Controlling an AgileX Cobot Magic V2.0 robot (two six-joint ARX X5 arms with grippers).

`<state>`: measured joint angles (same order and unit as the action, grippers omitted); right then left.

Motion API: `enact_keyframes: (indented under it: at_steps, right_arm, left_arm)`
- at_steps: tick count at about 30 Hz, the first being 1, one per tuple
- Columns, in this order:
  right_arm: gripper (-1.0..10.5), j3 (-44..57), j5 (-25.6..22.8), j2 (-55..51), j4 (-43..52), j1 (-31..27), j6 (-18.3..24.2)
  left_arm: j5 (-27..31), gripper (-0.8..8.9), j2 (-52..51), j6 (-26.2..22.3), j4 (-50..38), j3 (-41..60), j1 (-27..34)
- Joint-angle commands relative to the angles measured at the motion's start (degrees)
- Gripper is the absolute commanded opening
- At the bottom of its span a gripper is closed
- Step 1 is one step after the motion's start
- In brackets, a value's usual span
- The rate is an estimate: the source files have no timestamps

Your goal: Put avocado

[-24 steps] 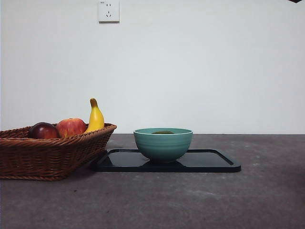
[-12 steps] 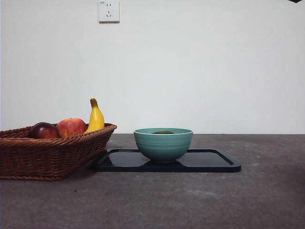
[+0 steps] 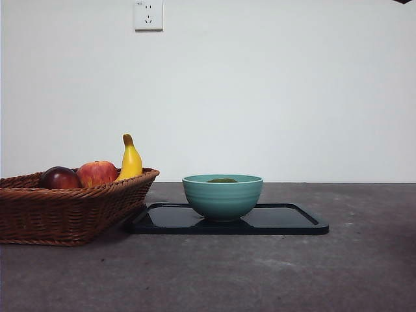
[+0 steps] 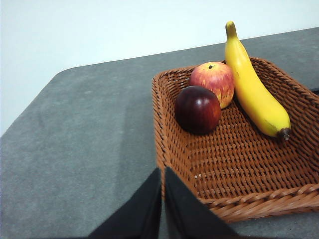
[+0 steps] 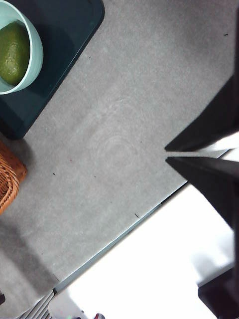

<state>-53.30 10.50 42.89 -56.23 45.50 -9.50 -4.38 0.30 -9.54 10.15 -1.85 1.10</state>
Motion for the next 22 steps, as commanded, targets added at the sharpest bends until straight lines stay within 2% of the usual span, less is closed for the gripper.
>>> enact_keyframes:
  at_steps: [1,6,9,11,15,18,21,22]
  right_arm:
    - [0.1,-0.37,-0.02,0.37,0.52,0.61,-0.57]
    - [0.1,-0.37,-0.02,0.37,0.5,0.59,-0.46]
    - [0.1,-0.28,-2.32,-0.76,1.68,-1.97,5.51]
    - [0.1,0.79,-3.02,-2.43,6.95,-6.29,7.63]
    - [0.1,6.43,-1.22,-7.89,20.98,-17.46,6.88]
    - [0.1,13.49,-1.57,-13.25,29.81,-25.59,7.1]
    - [0.1,26.23,-1.6,-21.33,42.18,-36.63,7.37]
    - [0.1,28.65,-1.6,-22.91,44.35,-38.34,7.37]
  left_arm:
    - [0.09,0.09,-0.11,0.37,0.5,1.2,0.11]
    - [0.09,0.09,-0.11,0.37,0.5,1.2,0.11]
    - [0.09,0.09,-0.13,0.37,0.5,1.2,0.11]
    - [0.09,0.09,-0.13,0.37,0.5,1.2,0.11]
    - [0.07,0.09,-0.11,0.39,0.52,1.2,0.11]
    - [0.07,0.09,-0.13,0.39,0.52,1.2,0.11]
    - [0.07,0.09,-0.13,0.39,0.52,1.18,0.11]
    - [0.07,0.09,-0.11,0.37,0.52,1.2,0.11]
